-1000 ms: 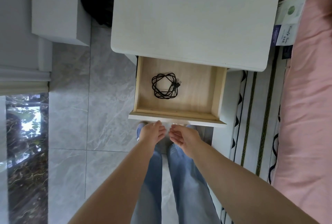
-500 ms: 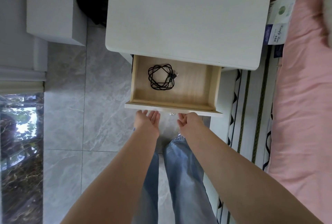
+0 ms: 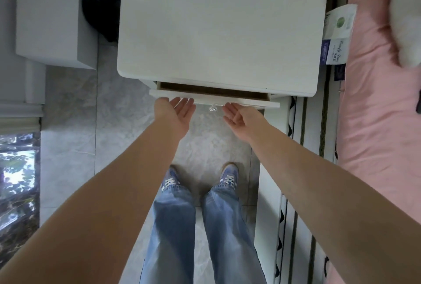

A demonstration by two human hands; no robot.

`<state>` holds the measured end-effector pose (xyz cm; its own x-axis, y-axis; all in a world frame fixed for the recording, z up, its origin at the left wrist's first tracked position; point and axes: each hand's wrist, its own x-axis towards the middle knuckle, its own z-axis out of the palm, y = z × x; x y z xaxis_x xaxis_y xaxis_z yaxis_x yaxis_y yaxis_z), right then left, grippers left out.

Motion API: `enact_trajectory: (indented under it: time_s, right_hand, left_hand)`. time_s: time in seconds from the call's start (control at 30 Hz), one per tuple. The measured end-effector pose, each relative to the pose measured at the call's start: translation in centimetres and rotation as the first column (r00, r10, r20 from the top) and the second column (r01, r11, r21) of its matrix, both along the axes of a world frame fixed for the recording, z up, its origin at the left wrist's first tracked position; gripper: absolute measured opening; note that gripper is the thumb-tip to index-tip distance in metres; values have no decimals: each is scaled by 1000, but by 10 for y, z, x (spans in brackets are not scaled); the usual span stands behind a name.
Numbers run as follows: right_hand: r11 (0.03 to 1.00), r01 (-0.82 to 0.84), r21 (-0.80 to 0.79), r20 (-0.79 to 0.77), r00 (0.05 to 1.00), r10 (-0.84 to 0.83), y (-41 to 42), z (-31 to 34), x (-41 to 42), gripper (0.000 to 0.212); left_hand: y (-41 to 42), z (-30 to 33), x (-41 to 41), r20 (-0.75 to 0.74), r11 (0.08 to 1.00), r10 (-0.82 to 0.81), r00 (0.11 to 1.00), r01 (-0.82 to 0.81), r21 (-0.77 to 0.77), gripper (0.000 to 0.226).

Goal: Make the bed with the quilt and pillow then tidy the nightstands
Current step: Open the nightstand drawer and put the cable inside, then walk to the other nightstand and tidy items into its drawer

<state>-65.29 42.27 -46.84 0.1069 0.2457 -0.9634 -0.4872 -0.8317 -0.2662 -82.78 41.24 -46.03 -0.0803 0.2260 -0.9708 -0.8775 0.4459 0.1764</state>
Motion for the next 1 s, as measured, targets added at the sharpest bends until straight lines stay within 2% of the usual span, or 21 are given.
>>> enact_trajectory:
  time_s: [0.13,0.2,0.3,0.37,0.63,0.73,0.87,1.0]
  right_hand:
    - [999,7,52,2,1000,-7,15,-7,-5,49]
    - [997,12,72,-5,1000,-12,21,-9,-7,52]
    - [996,-16,91,2,1000,16,25,-12,-9,75]
    - [995,-27,91,18,1000,26,28,-15,-8,82]
    - [990,39,135,-58,998,-32,25,-16,-7,66]
    - [992,-14,125,-17,1000,17,21,-6,-6,54]
    - [987,-146,66,0,989,147,12,19,0,26]
    - [968,-238,82,76,970,232,1,68,18,25]
  left_hand:
    - [9,2,5,1,995,-52,999,51,89,45]
    - [11,2,8,-9,990,-65,998,65,128,46]
    - [19,0,11,-38,988,-78,996,82,129,45]
    - [24,-1,14,-56,991,-71,996,77,111,43]
    - [24,-4,9,-69,981,-114,991,123,147,41]
    - [19,5,16,-86,968,-222,971,230,98,36]
    - [4,36,44,-72,875,-478,875,482,48,21]
    - [-7,84,54,-122,813,-574,810,581,33,16]
